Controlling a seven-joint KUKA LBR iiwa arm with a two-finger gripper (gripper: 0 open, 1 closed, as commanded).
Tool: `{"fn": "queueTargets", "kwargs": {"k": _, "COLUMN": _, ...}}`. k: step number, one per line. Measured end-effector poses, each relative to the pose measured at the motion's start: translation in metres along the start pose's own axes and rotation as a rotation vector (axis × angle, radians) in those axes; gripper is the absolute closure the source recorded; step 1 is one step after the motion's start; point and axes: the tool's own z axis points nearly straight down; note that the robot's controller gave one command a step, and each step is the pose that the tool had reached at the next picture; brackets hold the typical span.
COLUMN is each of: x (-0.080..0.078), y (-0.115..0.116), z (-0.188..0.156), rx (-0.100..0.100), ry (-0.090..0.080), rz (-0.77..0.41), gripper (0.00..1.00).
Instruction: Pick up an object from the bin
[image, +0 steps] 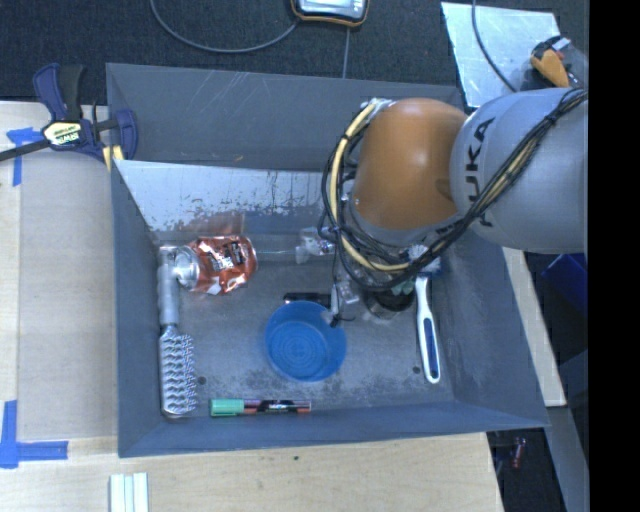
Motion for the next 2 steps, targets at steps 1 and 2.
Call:
{"fn": "queueTargets", "kwargs": {"k": 1, "x": 0.022, "y": 0.017, "z": 0.015, "rx": -0.006, "ry": 0.009, "rz": -0.383, "gripper": 0.00}}
{"fn": "queueTargets", "kwargs": {"k": 2, "x": 0.027, "y": 0.018, "z": 0.075, "rx": 0.001, "ry": -0.006, "rz": -0.382, "gripper": 0.00}}
